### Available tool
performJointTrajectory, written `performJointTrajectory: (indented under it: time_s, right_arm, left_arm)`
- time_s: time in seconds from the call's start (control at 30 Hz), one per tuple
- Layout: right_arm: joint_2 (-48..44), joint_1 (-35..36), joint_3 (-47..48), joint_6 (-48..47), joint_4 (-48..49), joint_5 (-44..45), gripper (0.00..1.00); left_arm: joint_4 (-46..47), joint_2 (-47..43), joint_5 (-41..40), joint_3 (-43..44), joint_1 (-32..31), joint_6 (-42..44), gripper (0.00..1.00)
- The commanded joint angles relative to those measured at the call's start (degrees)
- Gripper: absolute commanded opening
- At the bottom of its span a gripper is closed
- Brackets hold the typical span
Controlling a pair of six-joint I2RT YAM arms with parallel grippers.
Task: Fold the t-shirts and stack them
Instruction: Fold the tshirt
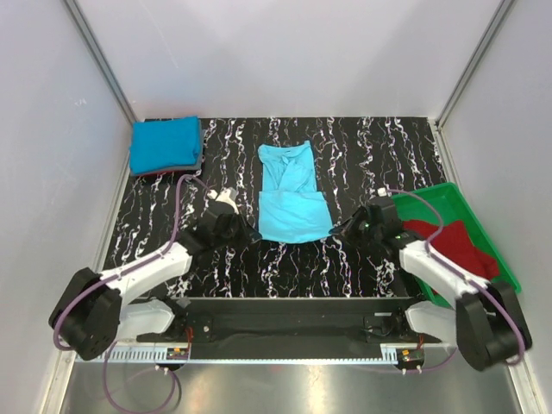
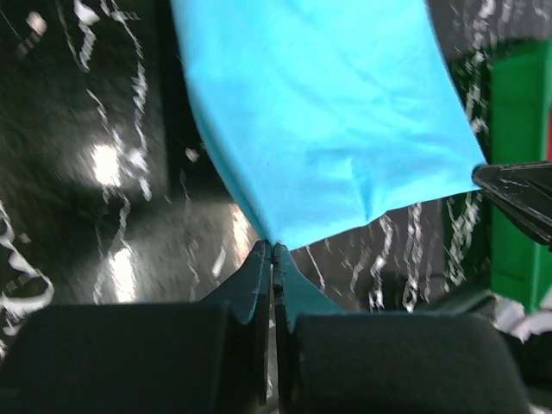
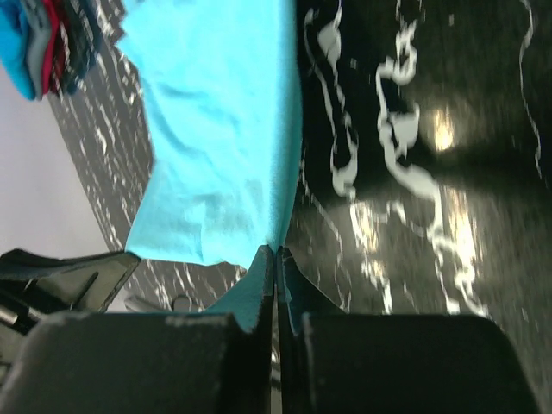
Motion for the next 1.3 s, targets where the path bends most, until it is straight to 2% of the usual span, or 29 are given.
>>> performJointTrajectory:
  time_s: [0.0,0.2,0.37,0.57,0.7,0.87,1.07,1.27]
  right_arm:
    - [-10.51,1.50,-2.55,-0.70,-10.51,-0.98,0.00]
    - [-19.68,1.85,-4.23,-0.16,-16.59,-0.02,0.00]
    - [-17.86,1.85,3.13,-3.23,-17.56,2.44,0.00]
    - [-4.69,0.72,17.88,-10.26,-17.39,6.75,0.00]
    - [9.18,-2.70,28.36,-16.93,-16.16,3.86,0.00]
    - [21.95,-6.23,42.84,-21.25,-15.98,-0.36,0.02]
    - [42.22,-8.95,58.75,-22.75,-15.72,-8.69,0.04]
    - [55.86,-10.18,72.38,-22.31,-15.72,-11.96,0.06]
  left_arm:
    - [-4.49,-5.77,-2.25,-2.87,-2.43,-3.14,0.00]
    - [-9.33,-12.54,-5.58,-2.26,-7.00,-5.70,0.00]
    - [-14.34,-9.31,-9.02,5.36,-6.57,-1.49,0.00]
    - [-14.61,0.27,-6.03,16.52,0.89,4.40,0.00]
    - [-14.44,9.67,-2.80,25.93,7.30,8.53,0.00]
    - [-11.72,22.94,-0.94,39.28,12.58,12.84,0.00]
    - [-10.93,39.02,5.21,55.62,16.71,14.16,0.00]
    - [-8.99,53.70,8.81,69.27,19.44,14.52,0.00]
